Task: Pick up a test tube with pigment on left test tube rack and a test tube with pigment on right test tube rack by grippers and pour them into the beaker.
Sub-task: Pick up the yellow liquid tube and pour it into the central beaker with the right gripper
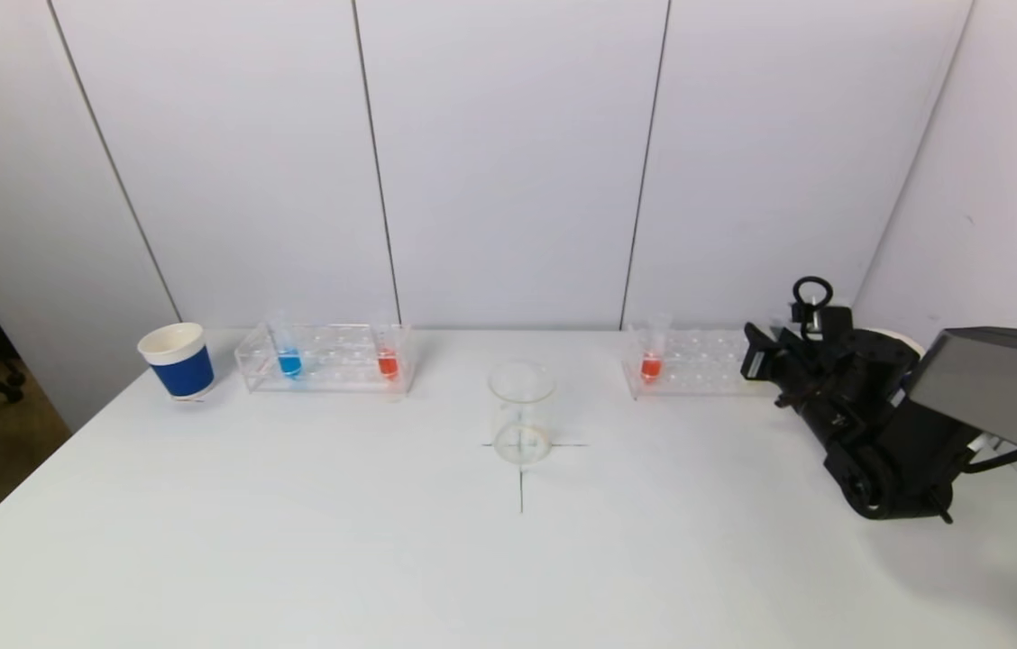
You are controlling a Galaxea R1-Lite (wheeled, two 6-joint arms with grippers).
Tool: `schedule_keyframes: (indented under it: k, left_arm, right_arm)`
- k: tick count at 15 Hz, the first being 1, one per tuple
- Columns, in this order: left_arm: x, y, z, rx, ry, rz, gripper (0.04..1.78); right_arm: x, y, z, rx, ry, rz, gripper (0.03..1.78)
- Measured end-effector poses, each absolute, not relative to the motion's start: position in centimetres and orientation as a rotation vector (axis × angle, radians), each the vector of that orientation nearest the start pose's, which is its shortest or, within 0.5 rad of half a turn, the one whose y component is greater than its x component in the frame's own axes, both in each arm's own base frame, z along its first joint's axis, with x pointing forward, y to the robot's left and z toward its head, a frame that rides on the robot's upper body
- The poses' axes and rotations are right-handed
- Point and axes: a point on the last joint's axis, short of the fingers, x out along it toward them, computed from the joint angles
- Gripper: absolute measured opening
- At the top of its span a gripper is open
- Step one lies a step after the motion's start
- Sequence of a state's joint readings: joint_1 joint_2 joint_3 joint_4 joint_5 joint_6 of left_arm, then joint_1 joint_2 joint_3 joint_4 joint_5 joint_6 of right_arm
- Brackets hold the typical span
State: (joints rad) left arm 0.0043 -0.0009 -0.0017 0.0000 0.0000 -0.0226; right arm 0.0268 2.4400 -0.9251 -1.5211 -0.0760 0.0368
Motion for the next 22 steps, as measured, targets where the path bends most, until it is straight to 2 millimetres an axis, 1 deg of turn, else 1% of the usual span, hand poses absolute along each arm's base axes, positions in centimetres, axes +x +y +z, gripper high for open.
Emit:
schedule_keyframes:
  k: [13,22]
  left_arm:
    - [-2.3,0.0,7.6,-0.022,-0.003,0.005,1.76]
    - [-2.3,0.0,7.6,-0.023,-0.003,0.005,1.76]
  right_arm:
    - [41.1,0.8,5.0,0.032,-0.059,-0.052,0.5]
    - [40.4,0.9,7.7,0.017,-0.115,-0.048,0.5]
